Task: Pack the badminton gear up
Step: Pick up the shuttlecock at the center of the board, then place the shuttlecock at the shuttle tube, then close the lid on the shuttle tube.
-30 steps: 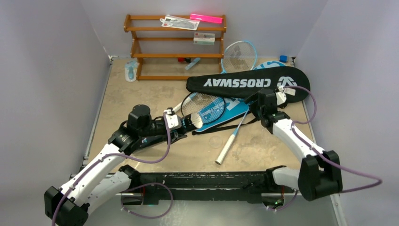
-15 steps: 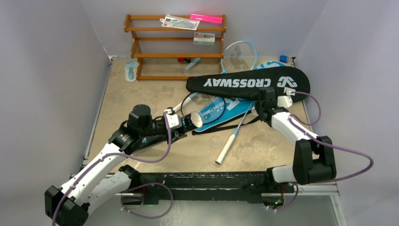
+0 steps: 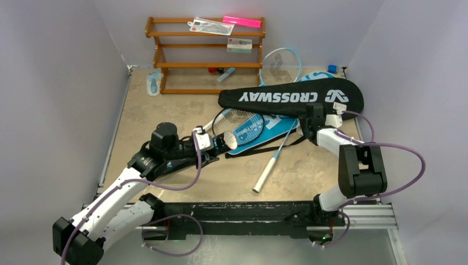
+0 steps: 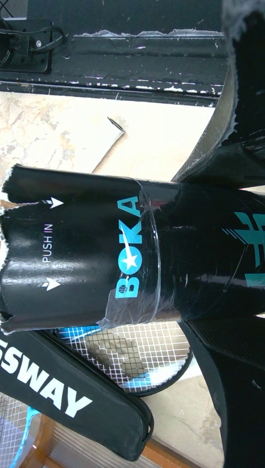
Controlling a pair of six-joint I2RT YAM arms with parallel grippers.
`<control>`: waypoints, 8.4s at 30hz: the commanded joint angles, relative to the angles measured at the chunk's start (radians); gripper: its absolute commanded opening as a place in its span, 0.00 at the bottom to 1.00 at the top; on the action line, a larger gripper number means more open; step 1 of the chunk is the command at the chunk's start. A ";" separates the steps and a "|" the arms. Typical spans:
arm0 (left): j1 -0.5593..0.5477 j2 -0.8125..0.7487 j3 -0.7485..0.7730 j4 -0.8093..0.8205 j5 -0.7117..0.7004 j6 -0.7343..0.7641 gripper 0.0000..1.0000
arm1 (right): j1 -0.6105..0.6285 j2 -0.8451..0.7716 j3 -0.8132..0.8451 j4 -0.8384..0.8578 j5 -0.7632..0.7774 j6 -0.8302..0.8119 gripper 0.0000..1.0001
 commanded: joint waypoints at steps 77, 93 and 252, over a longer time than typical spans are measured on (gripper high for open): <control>0.007 0.088 0.060 -0.002 0.175 0.000 0.48 | 0.649 -0.436 0.227 -0.155 -0.911 -0.696 0.57; 0.008 0.080 0.059 0.000 0.176 -0.006 0.48 | 0.671 -0.430 0.101 0.126 -1.093 -0.605 0.98; 0.035 0.001 0.056 0.009 -0.063 -0.026 0.47 | 0.642 0.019 0.106 -0.400 -0.317 -0.812 0.29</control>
